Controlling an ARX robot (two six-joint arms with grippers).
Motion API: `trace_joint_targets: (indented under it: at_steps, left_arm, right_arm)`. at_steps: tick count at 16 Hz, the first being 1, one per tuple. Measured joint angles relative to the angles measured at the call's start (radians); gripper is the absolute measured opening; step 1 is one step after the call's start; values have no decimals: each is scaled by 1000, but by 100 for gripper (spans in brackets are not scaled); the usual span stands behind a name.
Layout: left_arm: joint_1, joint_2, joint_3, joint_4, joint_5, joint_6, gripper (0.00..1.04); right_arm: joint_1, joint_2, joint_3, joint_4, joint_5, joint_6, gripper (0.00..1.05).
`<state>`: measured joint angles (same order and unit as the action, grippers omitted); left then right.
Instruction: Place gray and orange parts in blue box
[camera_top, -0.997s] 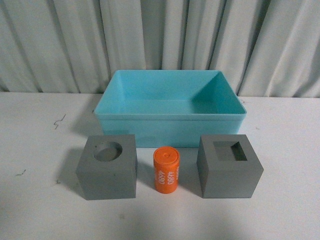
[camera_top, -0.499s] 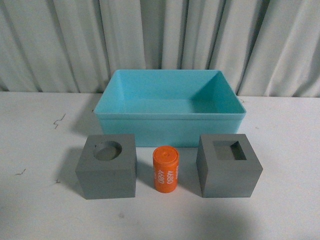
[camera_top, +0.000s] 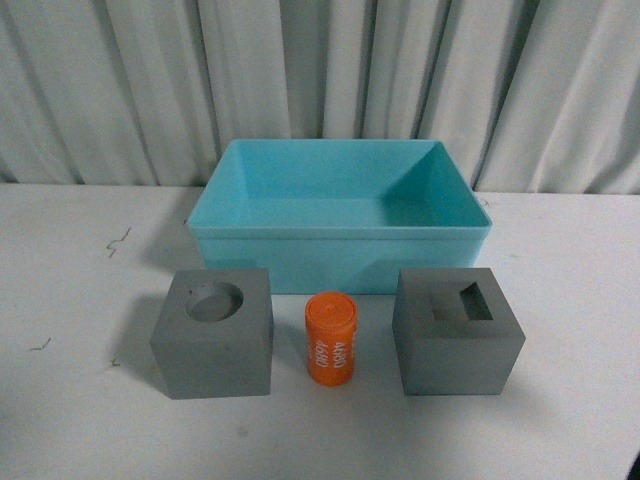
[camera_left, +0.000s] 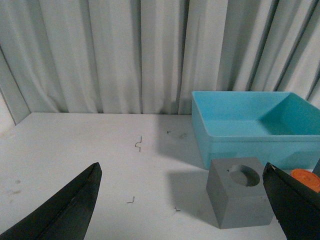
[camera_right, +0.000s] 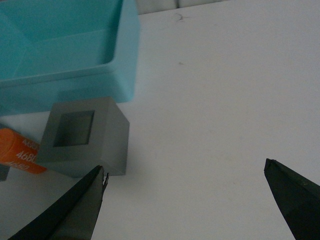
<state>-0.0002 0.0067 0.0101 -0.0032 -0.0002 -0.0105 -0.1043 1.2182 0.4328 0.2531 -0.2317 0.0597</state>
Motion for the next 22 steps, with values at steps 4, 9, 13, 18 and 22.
trace_joint_targets:
  at_steps: [4, 9, 13, 18, 22]
  left_arm:
    - [0, 0, 0, 0, 0, 0, 98]
    - [0, 0, 0, 0, 0, 0, 98]
    - [0, 0, 0, 0, 0, 0, 98]
    - [0, 0, 0, 0, 0, 0, 98]
    - [0, 0, 0, 0, 0, 0, 98]
  right_arm:
    - [125, 193, 55, 119, 22, 41, 98]
    - [211, 470, 170, 252, 90, 138, 98]
    - [242, 588, 244, 259, 105, 189, 98]
    - [297, 675, 282, 254, 113, 230, 98]
    - [301, 713, 328, 200, 131, 235, 98]
